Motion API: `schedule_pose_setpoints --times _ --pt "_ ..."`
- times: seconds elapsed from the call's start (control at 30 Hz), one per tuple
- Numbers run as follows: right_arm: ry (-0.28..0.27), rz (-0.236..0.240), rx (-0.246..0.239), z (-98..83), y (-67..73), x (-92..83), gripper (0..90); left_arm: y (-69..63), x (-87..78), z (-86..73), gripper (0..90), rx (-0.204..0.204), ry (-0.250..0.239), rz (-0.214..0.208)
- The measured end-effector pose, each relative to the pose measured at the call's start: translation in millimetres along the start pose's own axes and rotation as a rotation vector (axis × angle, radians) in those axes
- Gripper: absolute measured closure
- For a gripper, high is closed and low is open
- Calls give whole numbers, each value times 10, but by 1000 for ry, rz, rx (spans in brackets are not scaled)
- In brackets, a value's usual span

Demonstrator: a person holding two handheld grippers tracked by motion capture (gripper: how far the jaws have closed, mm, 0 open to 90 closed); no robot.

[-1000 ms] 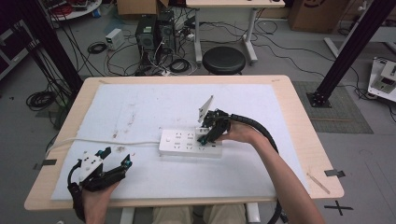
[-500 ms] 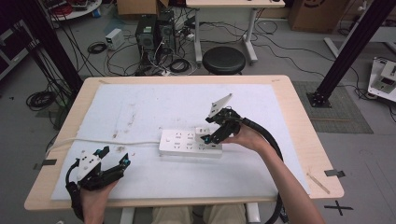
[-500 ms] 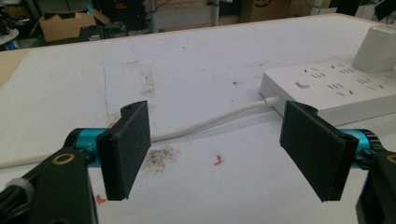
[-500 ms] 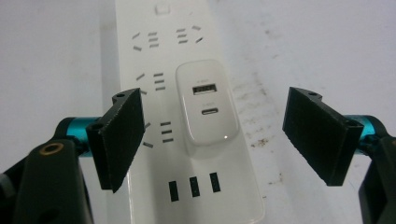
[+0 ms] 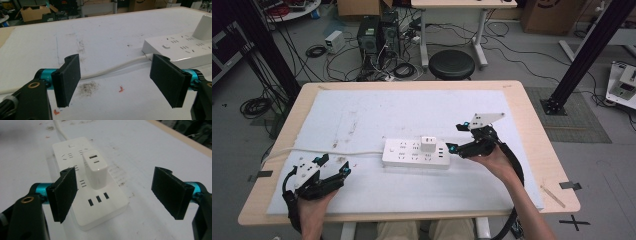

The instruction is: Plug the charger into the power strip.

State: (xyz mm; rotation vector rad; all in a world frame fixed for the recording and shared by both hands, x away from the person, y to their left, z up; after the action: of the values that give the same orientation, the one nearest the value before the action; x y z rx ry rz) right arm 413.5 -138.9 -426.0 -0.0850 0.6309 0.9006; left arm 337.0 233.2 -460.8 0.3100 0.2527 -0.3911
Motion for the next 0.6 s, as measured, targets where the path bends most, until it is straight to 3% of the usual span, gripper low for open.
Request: schedule_pose_setpoints --times 0.13,0.2,0.37,0.47,0.6 --pt "-89 -39 58 -98 -42 -134 213 -21 30 10 221 3 -13 -25" --pt "-110 -53 109 -164 -52 -194 213 -28 46 16 219 6 -10 -27" --pt "-168 -112 160 -287 -73 -312 209 -14 54 35 219 3 -19 -24" --pt "-279 -231 226 -375 -140 -444 192 12 46 41 219 2 -30 -16" --pt "-317 -268 249 -402 -152 -499 192 28 29 31 219 -7 -35 -10"
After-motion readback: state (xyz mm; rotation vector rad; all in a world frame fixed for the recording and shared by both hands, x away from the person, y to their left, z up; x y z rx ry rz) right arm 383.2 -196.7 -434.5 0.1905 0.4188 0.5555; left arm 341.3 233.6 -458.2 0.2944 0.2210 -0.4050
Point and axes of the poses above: each handheld gripper's, and its own axes: x roughly forward along the jaws, z roughly out of its top, y roughly to its left, the point moved 10 cm from there along x, roughly forward along the jaws, and after that the axes turned 15 degrees about x, right-handed, at the moved point
